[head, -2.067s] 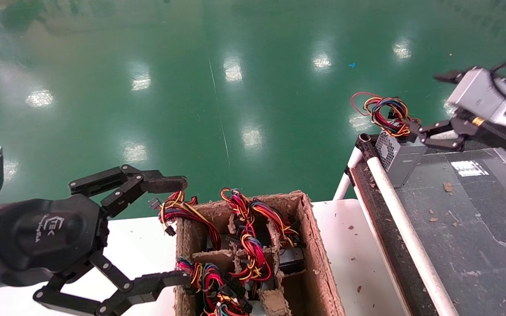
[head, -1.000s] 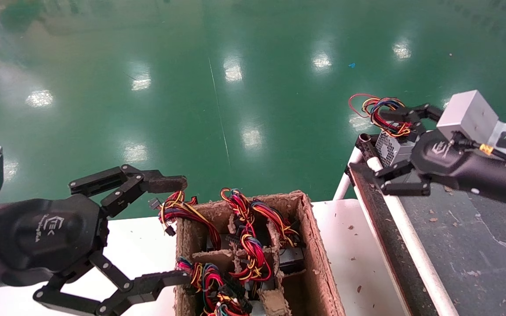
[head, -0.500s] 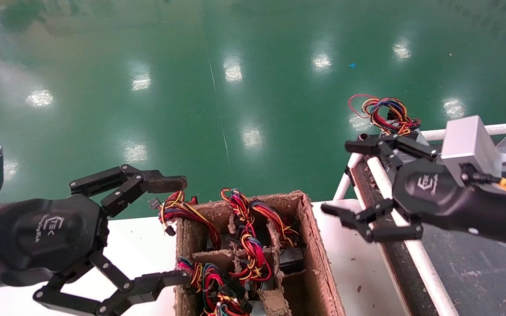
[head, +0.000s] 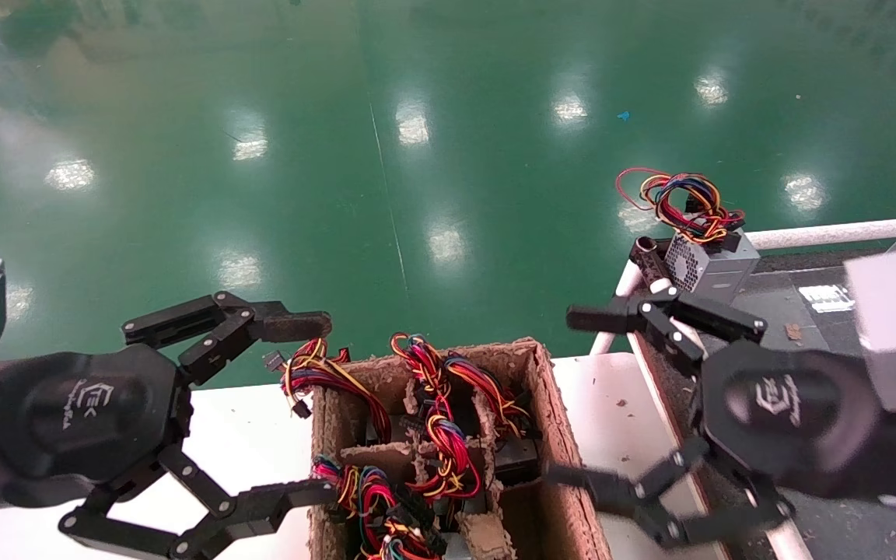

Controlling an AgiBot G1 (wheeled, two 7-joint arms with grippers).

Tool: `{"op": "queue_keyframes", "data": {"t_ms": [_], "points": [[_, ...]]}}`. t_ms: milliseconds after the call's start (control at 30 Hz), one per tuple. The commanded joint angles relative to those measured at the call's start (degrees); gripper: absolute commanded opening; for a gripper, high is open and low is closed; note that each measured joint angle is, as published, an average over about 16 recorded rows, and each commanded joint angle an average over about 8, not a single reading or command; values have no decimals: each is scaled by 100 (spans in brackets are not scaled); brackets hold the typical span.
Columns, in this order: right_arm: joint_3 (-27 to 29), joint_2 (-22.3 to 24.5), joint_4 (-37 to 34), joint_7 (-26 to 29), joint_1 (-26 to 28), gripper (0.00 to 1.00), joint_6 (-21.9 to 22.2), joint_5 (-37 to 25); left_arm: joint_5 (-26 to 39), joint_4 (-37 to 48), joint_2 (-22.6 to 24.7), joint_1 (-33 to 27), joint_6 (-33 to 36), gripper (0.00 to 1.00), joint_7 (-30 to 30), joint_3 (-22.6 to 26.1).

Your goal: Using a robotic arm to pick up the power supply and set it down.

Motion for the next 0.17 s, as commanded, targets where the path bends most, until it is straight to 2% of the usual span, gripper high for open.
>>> {"op": "queue_keyframes", "data": {"t_ms": [33, 167], "points": [[-1, 3, -12, 1, -41, 100, -195, 230, 0, 0, 0, 0, 0, 100, 0, 0], [-1, 5, -19, 1, -69, 100, -324, 384, 0, 0, 0, 0, 0, 100, 0, 0]]}}
